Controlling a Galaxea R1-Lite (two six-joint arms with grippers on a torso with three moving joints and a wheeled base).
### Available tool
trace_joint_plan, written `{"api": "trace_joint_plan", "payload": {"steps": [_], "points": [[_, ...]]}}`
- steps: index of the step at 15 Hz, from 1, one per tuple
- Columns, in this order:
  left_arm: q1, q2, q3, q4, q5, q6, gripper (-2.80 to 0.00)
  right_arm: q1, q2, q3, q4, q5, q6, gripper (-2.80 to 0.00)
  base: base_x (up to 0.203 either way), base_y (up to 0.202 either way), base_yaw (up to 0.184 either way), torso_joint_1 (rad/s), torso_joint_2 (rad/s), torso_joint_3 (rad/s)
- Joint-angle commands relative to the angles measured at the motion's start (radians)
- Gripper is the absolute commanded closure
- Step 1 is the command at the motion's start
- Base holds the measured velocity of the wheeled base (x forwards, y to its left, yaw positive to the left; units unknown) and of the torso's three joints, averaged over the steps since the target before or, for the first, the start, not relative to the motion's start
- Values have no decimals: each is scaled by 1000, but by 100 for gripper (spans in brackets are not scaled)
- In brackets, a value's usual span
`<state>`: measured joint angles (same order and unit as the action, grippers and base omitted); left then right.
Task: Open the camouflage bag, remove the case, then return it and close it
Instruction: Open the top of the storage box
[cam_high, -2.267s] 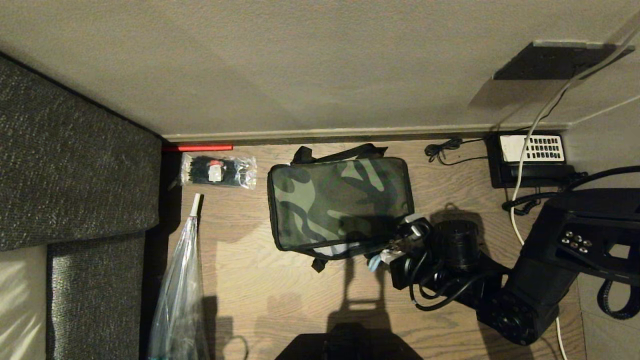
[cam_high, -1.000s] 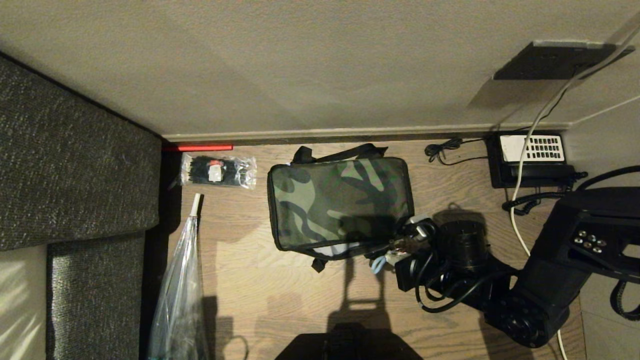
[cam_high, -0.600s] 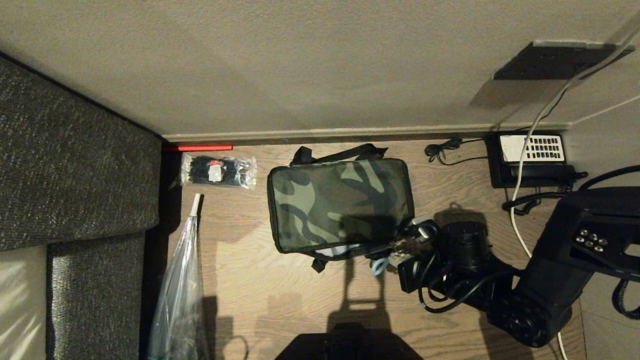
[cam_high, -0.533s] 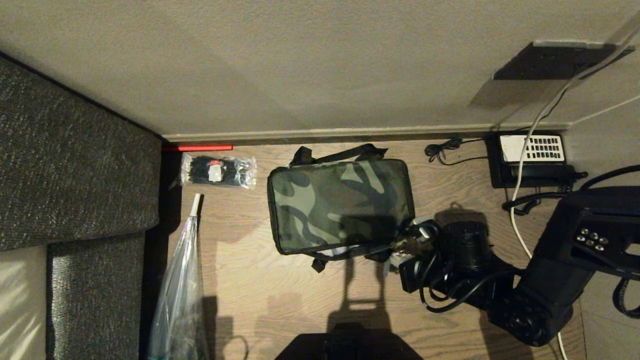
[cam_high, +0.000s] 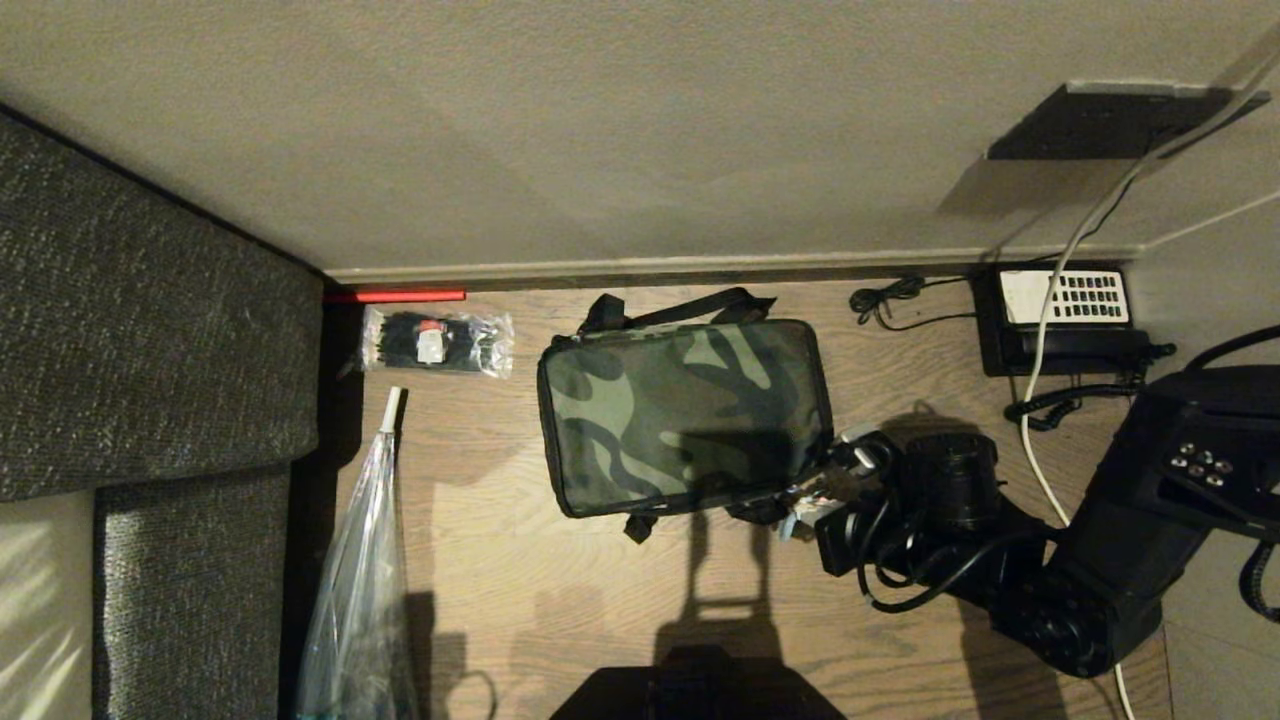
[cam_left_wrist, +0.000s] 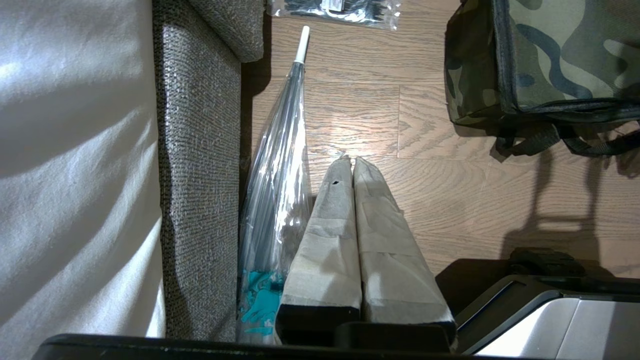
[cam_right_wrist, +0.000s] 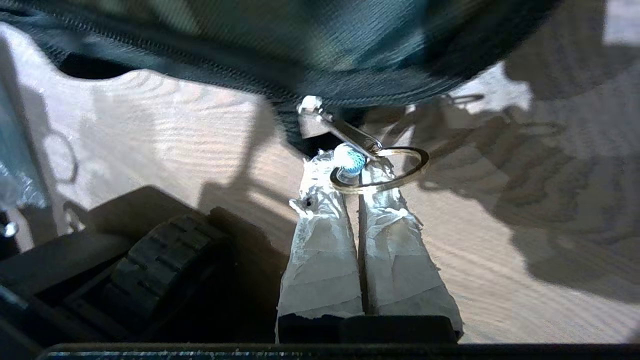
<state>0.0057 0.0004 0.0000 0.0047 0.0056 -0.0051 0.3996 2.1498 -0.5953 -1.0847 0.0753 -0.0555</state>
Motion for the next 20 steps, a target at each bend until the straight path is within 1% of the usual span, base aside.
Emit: {"api": "trace_joint_plan", "payload": {"steps": [1,8,14,16,20], "points": [[0,-2,3,0,0,1,0,-16,-2,-5,-6,6,-1,0,0,0,0,0,0,0],[0,-1,3,0,0,-1,0,-44,-20,-19,-3,40,-3,0,0,0,0,0,0,0],[0,-2,3,0,0,-1,0,-61,-29,-13,-5,41,-4,0,0,0,0,0,0,0],[0,-1,3,0,0,-1,0,-73,-33,-9,-6,42,-24,0,0,0,0,0,0,0],[0,-2,3,0,0,-1,0,-99,-33,-9,-8,43,-31,0,0,0,0,0,0,0]]}}
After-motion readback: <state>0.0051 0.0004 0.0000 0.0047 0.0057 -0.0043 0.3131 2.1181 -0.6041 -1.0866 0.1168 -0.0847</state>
